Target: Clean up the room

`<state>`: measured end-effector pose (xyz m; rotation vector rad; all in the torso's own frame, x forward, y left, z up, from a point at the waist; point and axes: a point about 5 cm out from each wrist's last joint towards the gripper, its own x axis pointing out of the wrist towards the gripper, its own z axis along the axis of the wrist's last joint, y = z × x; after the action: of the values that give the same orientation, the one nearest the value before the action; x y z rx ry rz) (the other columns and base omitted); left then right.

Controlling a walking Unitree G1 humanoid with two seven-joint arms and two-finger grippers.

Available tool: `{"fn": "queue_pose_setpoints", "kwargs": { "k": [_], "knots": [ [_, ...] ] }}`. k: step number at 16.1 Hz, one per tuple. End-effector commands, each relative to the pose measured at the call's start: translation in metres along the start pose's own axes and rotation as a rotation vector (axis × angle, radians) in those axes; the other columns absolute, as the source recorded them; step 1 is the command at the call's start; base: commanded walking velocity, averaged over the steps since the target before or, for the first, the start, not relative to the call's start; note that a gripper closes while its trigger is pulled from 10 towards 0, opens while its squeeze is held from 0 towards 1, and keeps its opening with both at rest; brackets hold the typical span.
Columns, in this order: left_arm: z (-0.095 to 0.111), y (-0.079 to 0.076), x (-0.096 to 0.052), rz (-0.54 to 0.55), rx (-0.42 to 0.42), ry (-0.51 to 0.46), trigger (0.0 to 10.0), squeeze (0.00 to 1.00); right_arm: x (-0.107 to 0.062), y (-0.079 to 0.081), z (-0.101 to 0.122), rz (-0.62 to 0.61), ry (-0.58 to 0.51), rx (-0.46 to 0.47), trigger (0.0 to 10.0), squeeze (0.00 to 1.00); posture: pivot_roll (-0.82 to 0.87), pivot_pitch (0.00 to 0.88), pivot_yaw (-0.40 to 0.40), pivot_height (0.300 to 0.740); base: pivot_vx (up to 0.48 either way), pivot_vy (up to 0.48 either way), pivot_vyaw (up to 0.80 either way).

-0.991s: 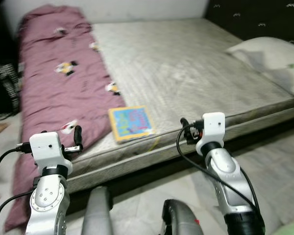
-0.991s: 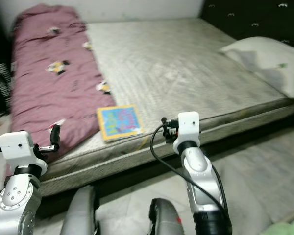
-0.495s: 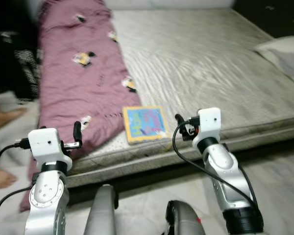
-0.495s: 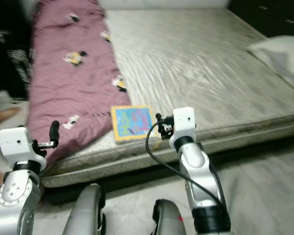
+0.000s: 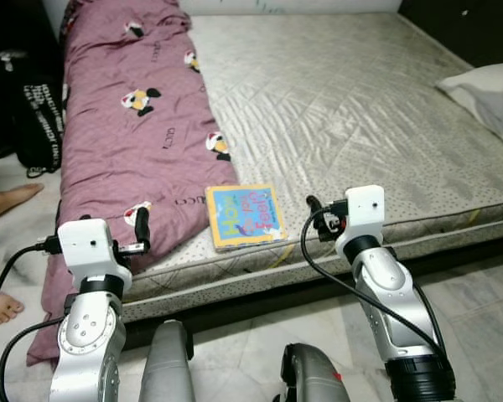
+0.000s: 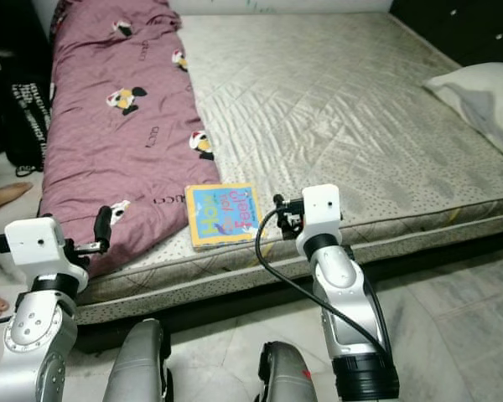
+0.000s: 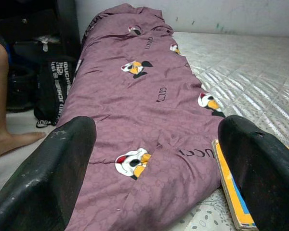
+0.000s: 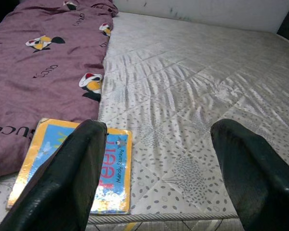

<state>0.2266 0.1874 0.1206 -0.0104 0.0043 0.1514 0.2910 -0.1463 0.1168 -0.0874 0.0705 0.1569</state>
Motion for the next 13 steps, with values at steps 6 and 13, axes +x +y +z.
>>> {"fn": "queue_pose_setpoints", "kwargs": {
  "k": [6,13],
  "knots": [
    [-0.0007,0.0007,-0.0013,-0.018,0.001,0.006,10.0,0.00,0.0009,-0.0038,-0.0017,-0.017,0.007,-0.004,10.0,0.00,-0.01,0.066,-0.067,0.631,0.399,0.000,0.00],
    [-0.0004,0.0005,0.0009,-0.021,0.002,0.010,10.0,0.00,0.0029,-0.0053,-0.0011,-0.027,0.007,-0.016,10.0,0.00,-0.01,0.073,-0.064,0.631,0.407,0.000,0.00]
  ]
}}
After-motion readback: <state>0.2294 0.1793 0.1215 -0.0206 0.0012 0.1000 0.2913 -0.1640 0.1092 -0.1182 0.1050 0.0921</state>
